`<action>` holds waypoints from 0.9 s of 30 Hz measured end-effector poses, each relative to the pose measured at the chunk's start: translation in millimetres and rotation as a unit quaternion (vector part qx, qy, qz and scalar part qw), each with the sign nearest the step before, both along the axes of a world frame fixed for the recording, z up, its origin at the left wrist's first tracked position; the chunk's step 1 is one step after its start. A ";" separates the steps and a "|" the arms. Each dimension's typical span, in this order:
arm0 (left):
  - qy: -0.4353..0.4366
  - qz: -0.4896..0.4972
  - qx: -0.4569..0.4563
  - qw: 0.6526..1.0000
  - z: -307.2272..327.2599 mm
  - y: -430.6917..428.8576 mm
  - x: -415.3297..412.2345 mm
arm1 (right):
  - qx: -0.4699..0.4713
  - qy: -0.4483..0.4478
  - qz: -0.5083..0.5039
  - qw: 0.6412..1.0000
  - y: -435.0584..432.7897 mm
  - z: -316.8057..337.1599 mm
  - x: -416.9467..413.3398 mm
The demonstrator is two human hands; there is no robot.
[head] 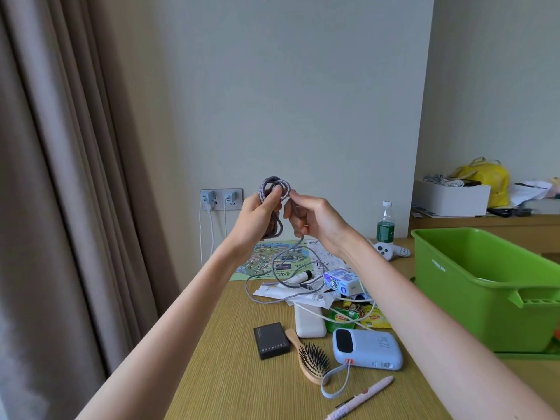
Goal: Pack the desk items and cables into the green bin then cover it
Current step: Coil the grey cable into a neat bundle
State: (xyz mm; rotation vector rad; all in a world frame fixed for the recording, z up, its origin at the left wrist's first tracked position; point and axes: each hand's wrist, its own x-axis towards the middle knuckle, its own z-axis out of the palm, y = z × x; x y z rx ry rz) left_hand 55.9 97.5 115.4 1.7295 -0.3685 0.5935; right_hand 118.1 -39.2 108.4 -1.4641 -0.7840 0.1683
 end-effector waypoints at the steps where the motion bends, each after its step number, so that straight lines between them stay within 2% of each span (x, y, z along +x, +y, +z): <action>1: -0.010 -0.001 0.006 1.000 0.2 -2.6 -0.2 | 0.000 0.008 0.002 1.000 0.5 -0.2 -0.5; 10: -0.003 -0.008 -0.120 0.993 0.0 -5.7 4.5 | -0.045 -0.023 -0.001 0.999 3.2 0.7 -2.6; 14: 0.013 -0.037 -0.223 0.974 3.9 5.1 8.2 | -0.041 -0.040 -0.010 0.998 -4.8 -1.8 4.1; 17: 0.003 -0.071 -0.287 0.955 5.5 11.8 10.1 | -0.096 -0.066 -0.021 0.993 -7.9 -6.0 7.9; 21: 0.034 0.000 -0.271 0.962 2.1 16.4 9.0 | -0.196 -0.084 -0.051 0.976 -10.0 -12.9 13.9; 27: 0.055 0.087 -0.179 0.979 -10.5 22.4 15.9 | -0.255 -0.109 -0.122 0.953 -15.0 -19.4 24.0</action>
